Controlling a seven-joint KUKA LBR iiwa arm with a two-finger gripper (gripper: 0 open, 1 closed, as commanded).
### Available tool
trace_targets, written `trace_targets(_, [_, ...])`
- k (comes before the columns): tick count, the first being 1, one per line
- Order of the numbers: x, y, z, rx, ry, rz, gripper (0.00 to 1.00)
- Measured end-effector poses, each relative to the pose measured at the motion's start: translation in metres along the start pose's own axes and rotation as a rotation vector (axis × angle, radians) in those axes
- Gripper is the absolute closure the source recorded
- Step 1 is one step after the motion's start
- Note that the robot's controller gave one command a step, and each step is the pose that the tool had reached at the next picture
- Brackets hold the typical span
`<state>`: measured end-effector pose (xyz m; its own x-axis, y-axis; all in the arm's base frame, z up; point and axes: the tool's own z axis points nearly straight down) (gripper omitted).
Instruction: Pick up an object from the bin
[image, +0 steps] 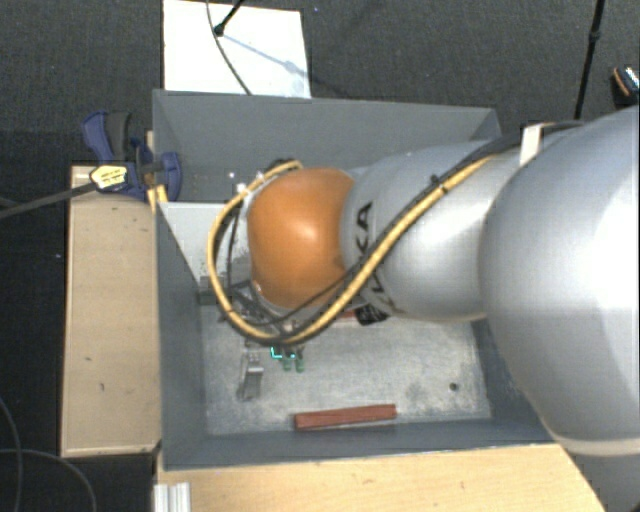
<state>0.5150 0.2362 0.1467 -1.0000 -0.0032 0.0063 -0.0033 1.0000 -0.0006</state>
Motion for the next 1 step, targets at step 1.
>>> trace_targets(1, [-0.0121, -0.0613, 0.0796, 0.003, -0.001, -0.09, 0.0])
